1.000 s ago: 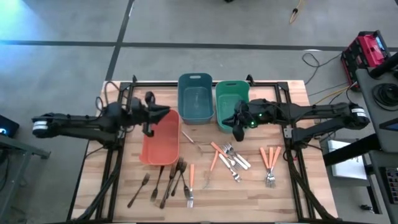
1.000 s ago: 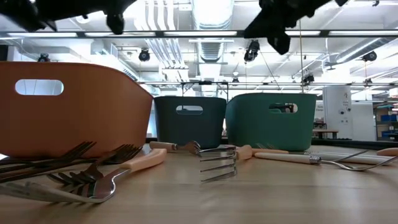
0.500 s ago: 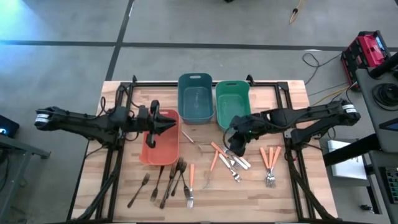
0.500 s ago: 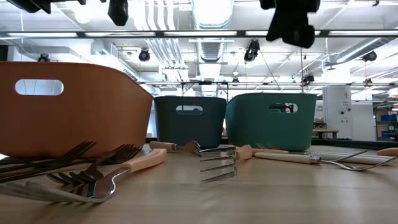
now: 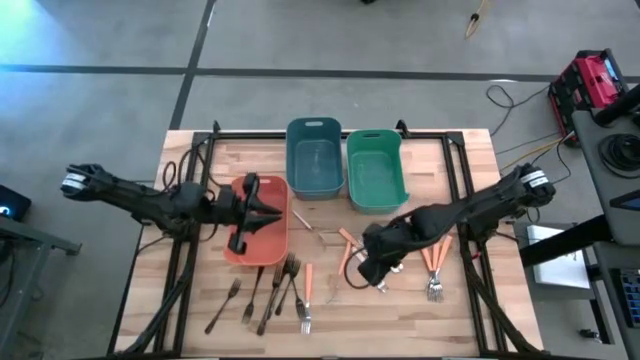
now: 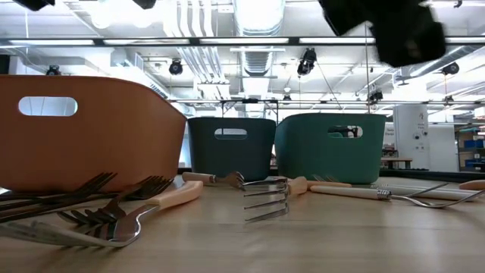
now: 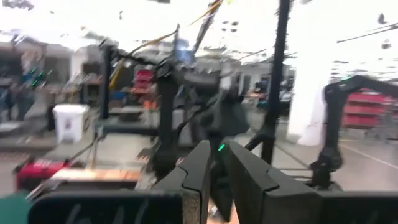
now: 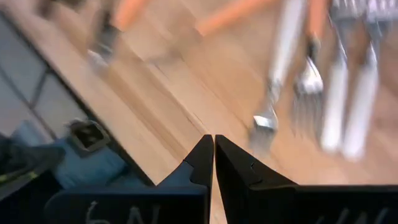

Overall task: Sort silverware by color (type)
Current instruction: Put the white fork into the blue bin

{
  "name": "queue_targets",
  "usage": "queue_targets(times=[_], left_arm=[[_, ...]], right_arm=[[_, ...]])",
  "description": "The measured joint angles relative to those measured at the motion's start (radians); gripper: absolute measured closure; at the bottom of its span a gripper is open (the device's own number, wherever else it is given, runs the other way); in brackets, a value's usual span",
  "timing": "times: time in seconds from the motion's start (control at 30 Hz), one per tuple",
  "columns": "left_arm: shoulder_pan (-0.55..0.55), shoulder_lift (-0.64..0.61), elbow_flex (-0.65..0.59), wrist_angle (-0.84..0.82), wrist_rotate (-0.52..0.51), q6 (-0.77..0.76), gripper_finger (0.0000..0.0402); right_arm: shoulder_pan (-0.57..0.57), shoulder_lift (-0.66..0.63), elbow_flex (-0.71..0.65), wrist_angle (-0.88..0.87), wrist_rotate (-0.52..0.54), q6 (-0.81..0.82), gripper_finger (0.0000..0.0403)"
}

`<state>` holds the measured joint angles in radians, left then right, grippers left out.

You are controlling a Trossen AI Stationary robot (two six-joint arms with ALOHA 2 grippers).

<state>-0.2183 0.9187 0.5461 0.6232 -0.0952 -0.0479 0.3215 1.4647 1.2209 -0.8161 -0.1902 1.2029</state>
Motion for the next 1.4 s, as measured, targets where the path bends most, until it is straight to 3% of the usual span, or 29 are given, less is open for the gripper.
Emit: queue_targets(times=[0.17,0.4,0.53,0.7,0.87,0.97,1.4], left_arm=[[-0.023,0.045,0.0,0.024,-0.002,0.013,0.0365],[-0.023,0.102,0.0,0.088,-0.119,0.041,0.0365],[-0.022,0.105,0.0,0.107,-0.121,0.073,0.0365],[-0.022,0.069,0.0,0.108,-0.195,0.116,0.0365],[-0.022,0.06,0.0,0.098,-0.211,0.171,0.0365],[-0.022,0.062,0.0,0.095,-0.221,0.181,0.0365],[-0.022,0.105,-0.001,0.081,-0.341,0.258,0.0365]], right_arm=[[0.015,0.033,-0.002,-0.275,-0.022,0.078,0.0394],[0.001,0.019,-0.002,-0.508,0.129,0.138,0.0394],[0.001,0.016,-0.002,-0.503,0.18,0.025,0.0394],[0.0,0.016,-0.002,-0.495,0.228,-0.089,0.0394],[0.001,0.016,-0.002,-0.434,0.229,-0.158,0.0394],[0.001,0.016,-0.003,-0.382,0.288,-0.192,0.0394],[-0.027,0.016,-0.003,-0.205,0.341,-0.068,0.0394]])
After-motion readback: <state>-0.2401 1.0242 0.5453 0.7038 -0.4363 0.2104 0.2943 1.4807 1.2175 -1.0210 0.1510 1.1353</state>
